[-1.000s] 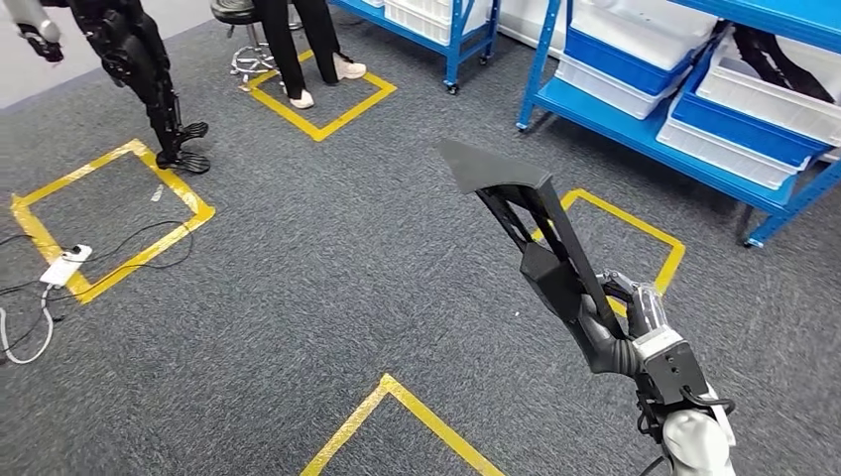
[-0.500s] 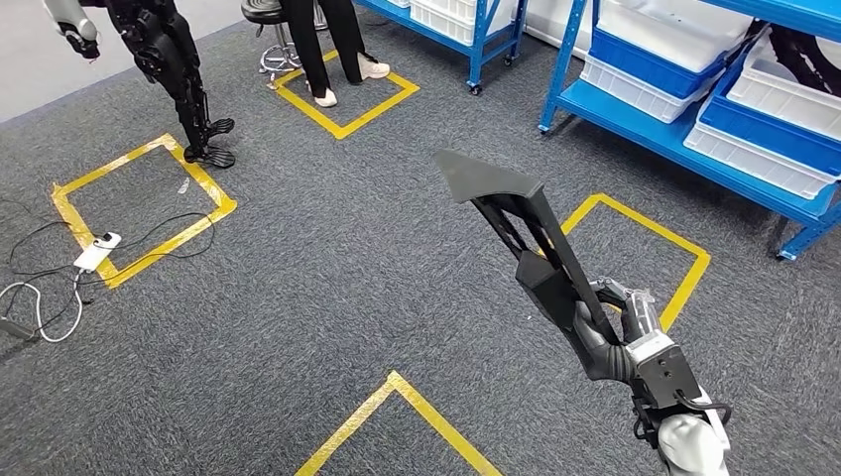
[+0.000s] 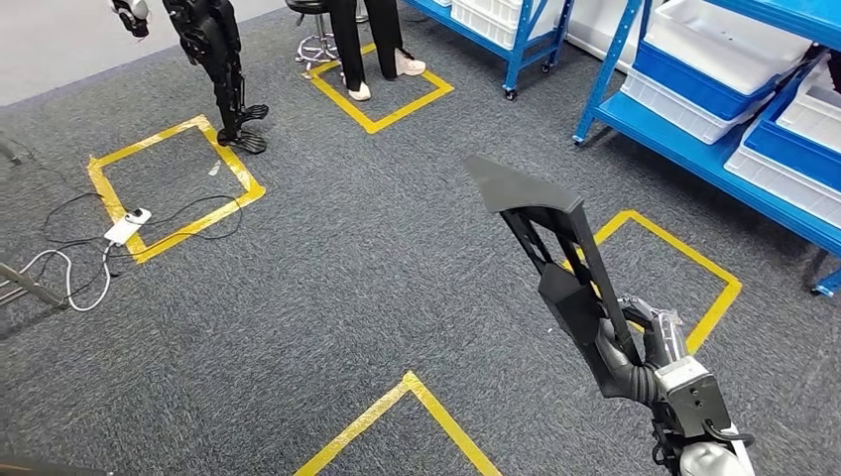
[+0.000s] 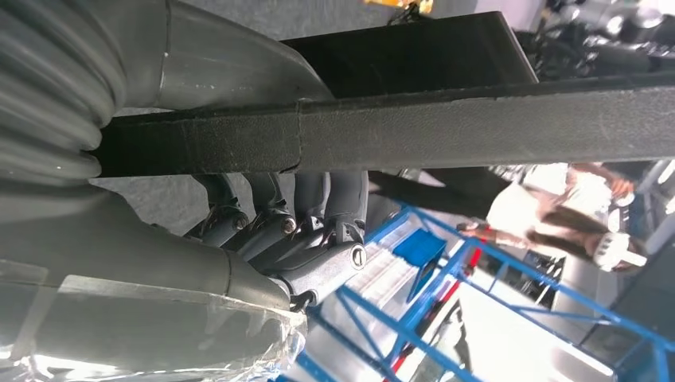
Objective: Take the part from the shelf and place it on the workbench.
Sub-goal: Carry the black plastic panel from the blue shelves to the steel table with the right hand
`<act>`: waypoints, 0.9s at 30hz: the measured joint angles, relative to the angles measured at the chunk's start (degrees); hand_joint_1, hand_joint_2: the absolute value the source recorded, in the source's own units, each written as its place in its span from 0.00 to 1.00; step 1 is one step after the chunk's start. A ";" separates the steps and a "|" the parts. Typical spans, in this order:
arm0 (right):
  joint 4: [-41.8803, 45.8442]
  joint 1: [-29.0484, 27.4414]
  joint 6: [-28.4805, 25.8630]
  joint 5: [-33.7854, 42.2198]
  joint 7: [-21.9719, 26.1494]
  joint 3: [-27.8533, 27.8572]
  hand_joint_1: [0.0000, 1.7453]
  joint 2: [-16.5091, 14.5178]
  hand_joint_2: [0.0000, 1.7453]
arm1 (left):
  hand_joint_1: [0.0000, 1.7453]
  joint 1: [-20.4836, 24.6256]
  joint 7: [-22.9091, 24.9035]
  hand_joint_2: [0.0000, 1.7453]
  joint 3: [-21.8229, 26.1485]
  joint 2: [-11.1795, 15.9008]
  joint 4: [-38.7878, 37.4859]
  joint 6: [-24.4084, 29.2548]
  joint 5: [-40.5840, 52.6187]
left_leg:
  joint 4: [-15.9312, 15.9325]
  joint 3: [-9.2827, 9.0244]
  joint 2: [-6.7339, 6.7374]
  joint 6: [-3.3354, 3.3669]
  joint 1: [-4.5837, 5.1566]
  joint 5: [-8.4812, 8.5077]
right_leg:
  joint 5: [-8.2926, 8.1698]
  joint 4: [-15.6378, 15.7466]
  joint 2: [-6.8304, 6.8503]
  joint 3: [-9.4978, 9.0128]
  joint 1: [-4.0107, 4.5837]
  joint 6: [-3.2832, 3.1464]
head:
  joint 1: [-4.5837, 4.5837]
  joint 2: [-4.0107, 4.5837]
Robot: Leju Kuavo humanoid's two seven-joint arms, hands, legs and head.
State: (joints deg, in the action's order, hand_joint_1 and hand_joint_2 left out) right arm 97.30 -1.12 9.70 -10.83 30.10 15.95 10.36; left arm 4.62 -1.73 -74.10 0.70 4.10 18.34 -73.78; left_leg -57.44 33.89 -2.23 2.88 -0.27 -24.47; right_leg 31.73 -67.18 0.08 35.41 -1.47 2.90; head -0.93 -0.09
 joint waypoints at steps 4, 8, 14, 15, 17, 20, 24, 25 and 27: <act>-1.23 2.20 0.79 -0.09 0.01 -0.10 1.00 0.17 1.00 | 0.00 0.09 0.44 1.00 -0.13 -0.01 0.00 0.42 -0.82 | -1.03 0.59 -1.07 -1.35 0.12 -0.32 | -3.29 8.54 -1.39 -4.06 -0.20 -0.14 | 0.10 0.00; -2.72 3.77 1.14 -0.15 0.05 -0.22 1.00 0.33 1.00 | 0.00 0.04 0.67 1.00 -0.19 -0.20 0.02 0.64 -1.10 | -3.41 2.05 -0.34 -2.29 -0.27 -1.61 | -3.52 8.12 -0.54 -3.70 -0.41 -1.33 | -0.22 0.00; -3.64 3.82 0.87 0.03 0.51 -0.06 1.00 0.71 1.00 | 0.00 0.06 1.05 1.00 -0.64 -0.32 0.03 0.62 -0.92 | -14.36 7.08 1.82 -2.50 -0.37 -5.79 | -3.26 8.02 1.46 -3.75 0.30 -2.22 | -0.39 0.00; -3.68 3.74 0.84 0.08 0.58 0.03 1.00 0.74 1.00 | 0.00 0.06 1.05 1.00 -0.76 -0.31 0.03 0.58 -0.88 | -10.99 5.35 2.03 -2.36 -0.38 -3.96 | -3.21 8.02 1.72 -3.84 0.32 -2.27 | -0.40 0.00; -3.66 3.66 0.78 0.21 0.71 0.28 1.00 0.85 1.00 | 0.00 0.13 1.05 1.00 -0.92 -0.31 0.05 0.49 -0.74 | -4.46 1.97 2.66 -2.16 -0.14 -1.65 | -3.17 8.23 2.19 -4.05 0.46 -2.23 | -0.39 0.00; -3.50 3.29 0.73 0.32 0.79 0.79 1.00 1.00 1.00 | 0.00 0.18 1.05 1.00 -1.10 -0.33 0.09 0.35 -0.60 | -2.17 1.00 2.62 -1.51 0.58 -1.32 | -3.30 8.74 2.67 -4.21 0.82 -1.68 | -0.41 0.00; -2.84 2.52 0.72 0.32 0.81 1.26 1.00 1.07 1.00 | 0.00 0.20 1.05 1.00 -1.25 -0.32 0.09 0.33 -0.64 | -0.87 0.39 1.83 0.24 0.59 -0.54 | -1.13 5.40 1.77 -2.82 0.94 -1.25 | -0.26 0.00; -2.74 2.39 0.73 0.31 0.80 1.35 1.00 1.05 1.00 | 0.00 0.23 1.05 1.00 -1.28 -0.31 0.09 0.34 -0.73 | -0.68 0.31 1.64 0.54 0.56 -0.38 | 0.47 1.90 1.13 -1.08 0.82 -1.51 | -0.18 0.00; -2.70 2.15 0.74 0.28 0.76 1.45 1.00 0.99 1.00 | 0.00 0.26 1.06 1.00 -1.33 -0.27 0.09 0.37 -0.98 | -0.65 0.46 1.11 0.73 0.70 -0.29 | 3.20 -5.71 0.49 2.85 0.81 -1.73 | -0.10 0.00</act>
State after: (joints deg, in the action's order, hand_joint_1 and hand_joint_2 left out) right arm 94.60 1.03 10.44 -10.55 30.86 17.40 11.35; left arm 4.87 -0.67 -75.43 0.43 4.20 18.72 -74.76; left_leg -58.09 34.35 -1.12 3.61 0.44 -24.75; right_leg 34.93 -72.89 0.56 38.26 -0.65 1.18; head -1.03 -0.09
